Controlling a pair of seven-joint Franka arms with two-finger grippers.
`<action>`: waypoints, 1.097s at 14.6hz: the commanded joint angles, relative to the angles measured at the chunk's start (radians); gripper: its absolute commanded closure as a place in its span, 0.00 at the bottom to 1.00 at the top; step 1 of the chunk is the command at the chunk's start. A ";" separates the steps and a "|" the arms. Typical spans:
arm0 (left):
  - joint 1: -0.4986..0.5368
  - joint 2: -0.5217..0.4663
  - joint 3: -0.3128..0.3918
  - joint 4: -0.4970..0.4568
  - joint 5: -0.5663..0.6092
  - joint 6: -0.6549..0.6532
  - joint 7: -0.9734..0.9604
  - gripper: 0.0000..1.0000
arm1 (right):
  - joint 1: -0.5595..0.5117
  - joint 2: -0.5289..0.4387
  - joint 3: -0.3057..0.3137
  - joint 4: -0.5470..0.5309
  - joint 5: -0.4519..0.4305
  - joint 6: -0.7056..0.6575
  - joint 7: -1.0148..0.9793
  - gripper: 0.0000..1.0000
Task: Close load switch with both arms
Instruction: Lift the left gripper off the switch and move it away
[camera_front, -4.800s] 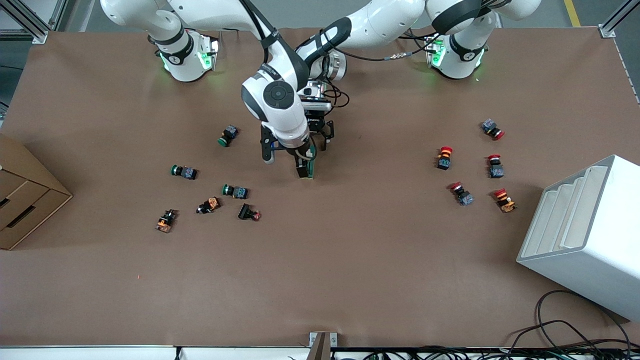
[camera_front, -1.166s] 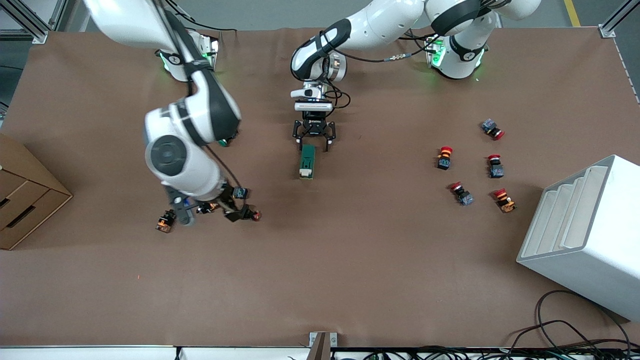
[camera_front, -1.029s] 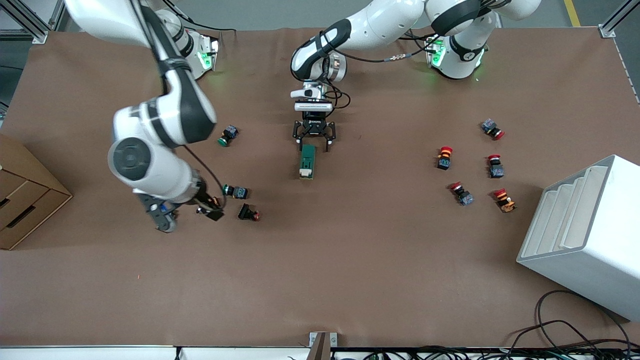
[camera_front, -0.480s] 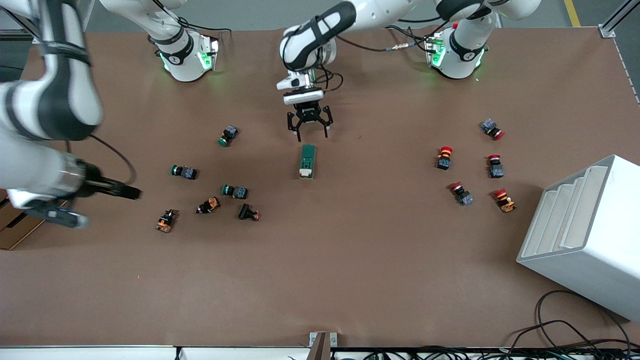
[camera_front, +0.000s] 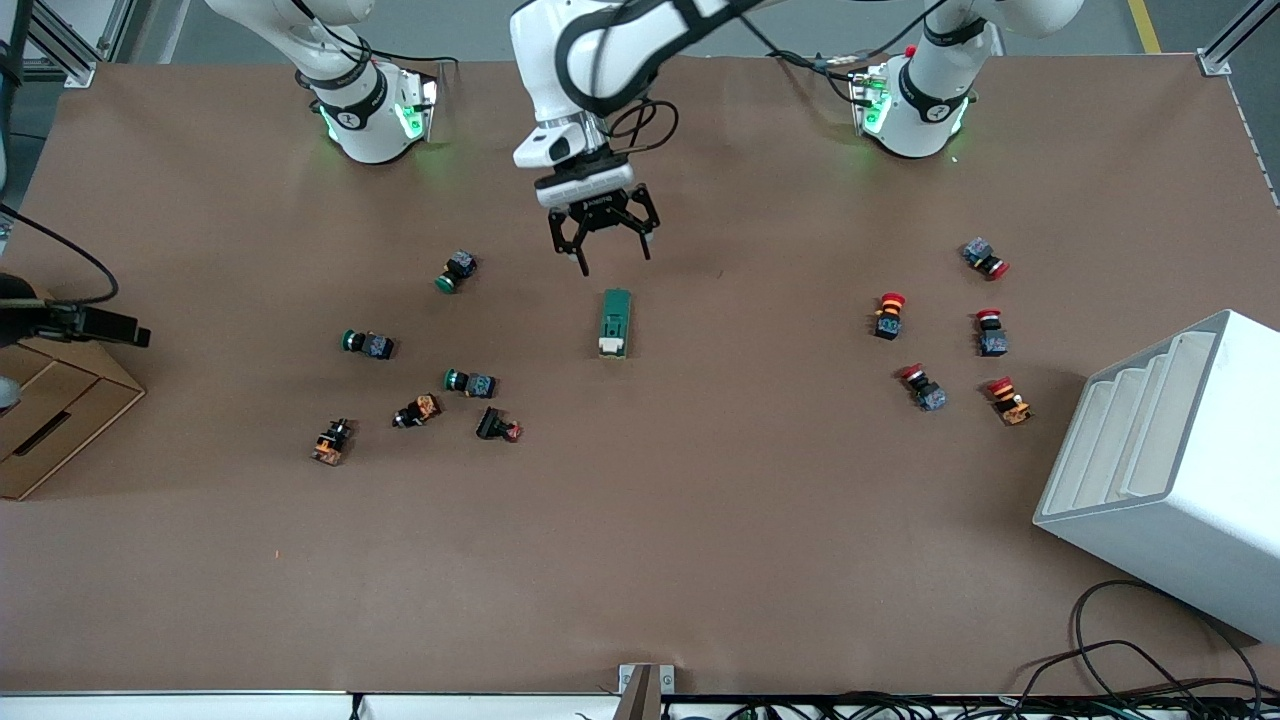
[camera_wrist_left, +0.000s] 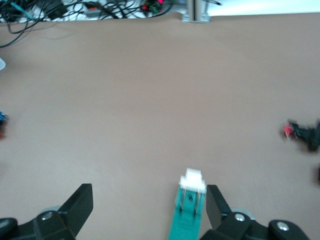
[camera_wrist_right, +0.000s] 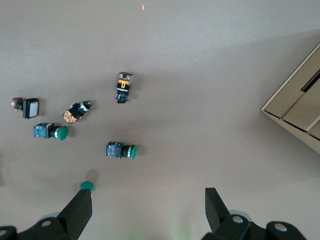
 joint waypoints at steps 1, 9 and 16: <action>0.161 -0.083 -0.007 0.044 -0.185 -0.002 0.209 0.00 | -0.004 0.006 0.015 0.033 0.002 -0.032 0.001 0.00; 0.563 -0.214 -0.011 0.221 -0.523 -0.270 0.975 0.00 | 0.044 -0.113 0.032 -0.036 0.021 -0.090 0.007 0.00; 0.619 -0.443 0.294 0.170 -0.878 -0.311 1.441 0.00 | 0.124 -0.148 -0.034 -0.038 -0.034 -0.113 0.003 0.00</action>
